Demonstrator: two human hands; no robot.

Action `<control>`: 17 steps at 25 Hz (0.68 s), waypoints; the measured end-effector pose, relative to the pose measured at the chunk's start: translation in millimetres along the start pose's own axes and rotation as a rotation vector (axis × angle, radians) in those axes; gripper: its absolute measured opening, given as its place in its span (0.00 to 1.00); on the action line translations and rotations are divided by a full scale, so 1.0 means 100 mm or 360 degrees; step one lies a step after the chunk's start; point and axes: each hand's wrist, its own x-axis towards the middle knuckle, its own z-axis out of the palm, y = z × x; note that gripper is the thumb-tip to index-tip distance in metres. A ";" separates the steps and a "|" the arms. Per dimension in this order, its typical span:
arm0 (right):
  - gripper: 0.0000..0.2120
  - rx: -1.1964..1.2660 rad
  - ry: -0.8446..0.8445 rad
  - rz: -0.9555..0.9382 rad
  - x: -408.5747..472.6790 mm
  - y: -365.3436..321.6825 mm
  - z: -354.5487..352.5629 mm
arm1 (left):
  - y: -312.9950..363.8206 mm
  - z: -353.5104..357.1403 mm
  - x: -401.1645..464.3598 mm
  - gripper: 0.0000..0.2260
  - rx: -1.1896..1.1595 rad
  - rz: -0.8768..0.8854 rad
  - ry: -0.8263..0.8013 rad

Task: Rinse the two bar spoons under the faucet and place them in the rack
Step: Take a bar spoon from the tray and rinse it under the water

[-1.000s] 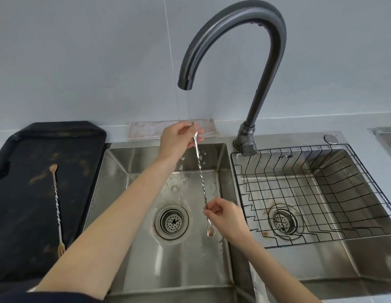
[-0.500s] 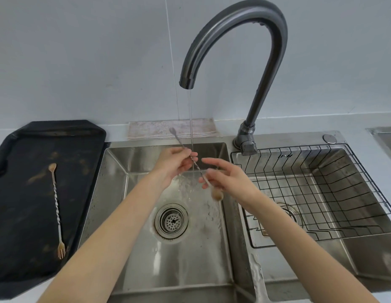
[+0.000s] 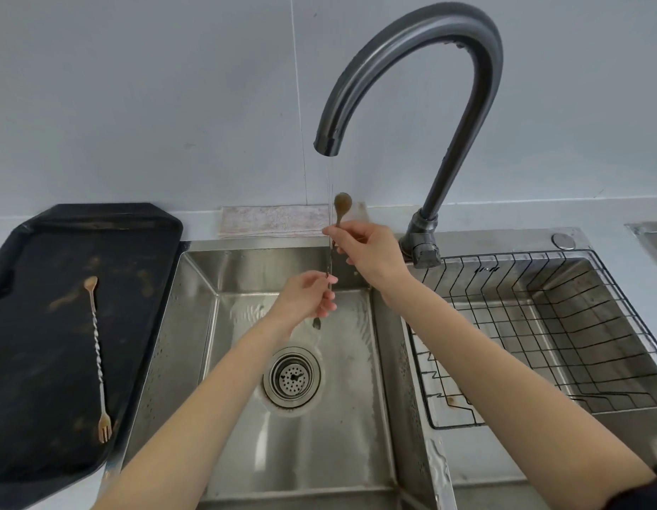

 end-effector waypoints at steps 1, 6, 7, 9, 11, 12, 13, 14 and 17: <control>0.09 -0.0038 -0.0002 0.0007 0.02 -0.01 0.02 | -0.04 0.02 0.00 0.07 0.0141 0.0075 -0.0001; 0.09 -0.0087 0.0013 -0.0078 0.14 -0.17 0.02 | -0.11 0.03 0.01 0.11 0.0568 0.0389 0.0162; 0.08 -0.0082 0.0029 -0.0110 0.17 -0.21 0.00 | -0.11 0.02 0.01 0.11 0.0649 0.0417 0.0197; 0.07 -0.0025 0.0069 -0.0164 0.22 -0.28 -0.02 | -0.11 0.01 -0.01 0.12 0.0818 0.0468 0.0251; 0.08 0.0039 0.0110 -0.0179 0.24 -0.28 -0.02 | -0.11 0.00 -0.01 0.11 0.0884 0.0498 0.0292; 0.09 0.0055 0.0122 -0.0169 0.23 -0.26 0.00 | -0.11 0.00 -0.01 0.11 0.0889 0.0499 0.0294; 0.09 0.0063 0.0123 -0.0158 0.21 -0.22 0.01 | -0.12 0.00 0.00 0.12 0.0914 0.0498 0.0285; 0.08 0.0069 0.0108 -0.0149 0.20 -0.19 0.02 | -0.14 0.00 0.00 0.12 0.0949 0.0497 0.0279; 0.09 0.0121 -0.0042 -0.0120 0.19 -0.15 0.03 | -0.15 -0.01 0.01 0.13 0.0922 0.0536 0.0260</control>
